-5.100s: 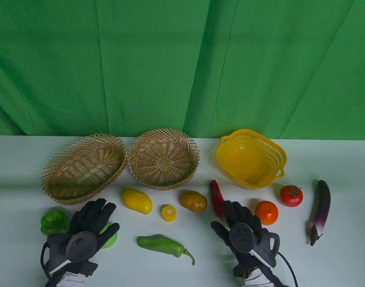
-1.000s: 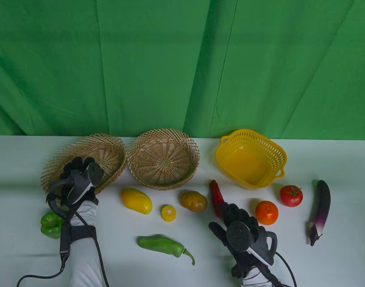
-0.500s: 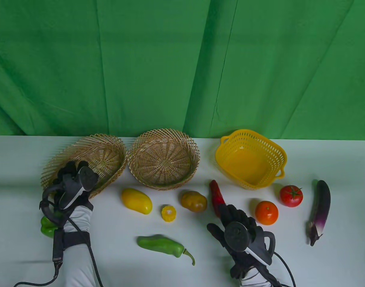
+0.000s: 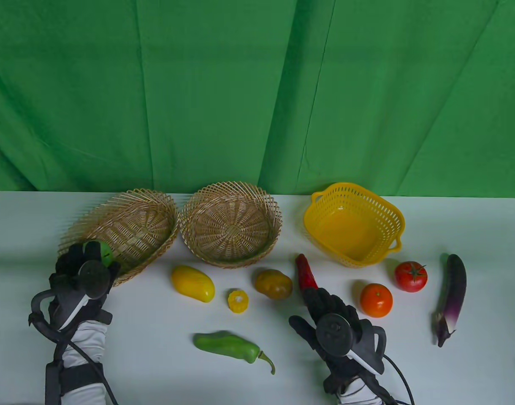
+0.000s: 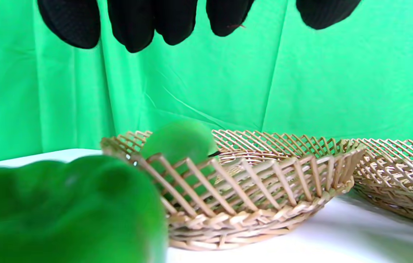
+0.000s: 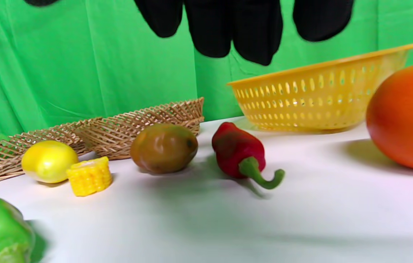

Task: Place 10 objects into 3 containers, with green background

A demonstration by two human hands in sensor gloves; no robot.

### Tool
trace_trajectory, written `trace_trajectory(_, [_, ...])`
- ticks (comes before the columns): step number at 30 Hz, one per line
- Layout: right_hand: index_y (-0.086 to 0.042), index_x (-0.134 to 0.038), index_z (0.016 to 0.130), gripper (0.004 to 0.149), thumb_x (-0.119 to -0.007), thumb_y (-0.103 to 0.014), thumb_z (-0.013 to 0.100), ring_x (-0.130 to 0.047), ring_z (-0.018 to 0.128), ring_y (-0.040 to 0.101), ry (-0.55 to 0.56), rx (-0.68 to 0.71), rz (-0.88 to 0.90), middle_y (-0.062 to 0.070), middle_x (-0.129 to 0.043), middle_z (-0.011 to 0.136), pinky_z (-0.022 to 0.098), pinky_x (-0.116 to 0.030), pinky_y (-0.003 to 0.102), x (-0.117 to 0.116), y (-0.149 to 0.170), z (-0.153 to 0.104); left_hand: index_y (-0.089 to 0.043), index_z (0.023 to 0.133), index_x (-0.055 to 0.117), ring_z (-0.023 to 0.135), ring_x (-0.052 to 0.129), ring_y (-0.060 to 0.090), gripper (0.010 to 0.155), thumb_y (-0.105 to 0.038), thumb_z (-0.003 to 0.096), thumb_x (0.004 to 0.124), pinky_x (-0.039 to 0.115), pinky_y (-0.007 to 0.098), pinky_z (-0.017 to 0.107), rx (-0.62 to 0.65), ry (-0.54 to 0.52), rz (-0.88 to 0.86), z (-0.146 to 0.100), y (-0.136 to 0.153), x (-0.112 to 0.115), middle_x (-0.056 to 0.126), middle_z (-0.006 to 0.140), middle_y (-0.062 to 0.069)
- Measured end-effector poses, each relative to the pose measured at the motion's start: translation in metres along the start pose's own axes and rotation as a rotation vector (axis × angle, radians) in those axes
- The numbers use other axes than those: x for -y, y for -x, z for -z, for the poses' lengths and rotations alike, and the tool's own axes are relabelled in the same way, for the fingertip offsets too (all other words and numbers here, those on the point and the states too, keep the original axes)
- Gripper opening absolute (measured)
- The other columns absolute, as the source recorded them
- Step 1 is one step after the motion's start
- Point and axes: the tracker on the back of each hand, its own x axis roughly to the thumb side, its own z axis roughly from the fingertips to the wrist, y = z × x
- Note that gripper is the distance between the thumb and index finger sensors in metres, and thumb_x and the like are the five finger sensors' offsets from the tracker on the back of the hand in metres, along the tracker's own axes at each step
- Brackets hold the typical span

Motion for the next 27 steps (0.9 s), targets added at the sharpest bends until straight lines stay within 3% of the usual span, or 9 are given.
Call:
trace_trajectory(7, [-0.019,-0.045,0.117,0.078,-0.052,-0.067,0.055,-0.063,0.101,0.052,-0.002,0.003,0.003,0.021,-0.058,0.118,0.072,-0.051,0.073,0.000,0.000,0.000,-0.019,0.121,0.033,0.111,0.053,0.050,0.084,-0.067,0.0561,0.055,0.057,0.070,0.068,-0.037,0.027,-0.081,-0.016,0.021,0.014,0.043,0.124,0.022])
trace_trajectory(21, [-0.019,-0.045,0.117,0.078,-0.052,-0.067,0.055,-0.063,0.101,0.052,-0.015,0.007,-0.012,0.021,-0.058,0.118,0.072,-0.051,0.073,-0.002,-0.002,-0.001,-0.004,0.119,0.015,0.112,0.034,0.060,0.105,-0.074,0.0532,0.056,0.051,0.075,0.068,-0.131,0.291,-0.101,-0.029,0.045,0.064,0.022,0.123,0.032])
trace_trajectory(27, [-0.019,-0.045,0.117,0.078,-0.051,-0.067,0.055,-0.063,0.101,0.052,-0.022,0.004,-0.018,0.021,-0.058,0.118,0.071,-0.051,0.073,-0.003,-0.003,-0.001,-0.003,0.119,0.016,0.108,0.041,0.063,0.107,-0.072,0.0527,0.064,0.061,0.068,0.068,-0.144,0.259,-0.027,-0.028,0.039,0.070,0.024,0.121,0.034])
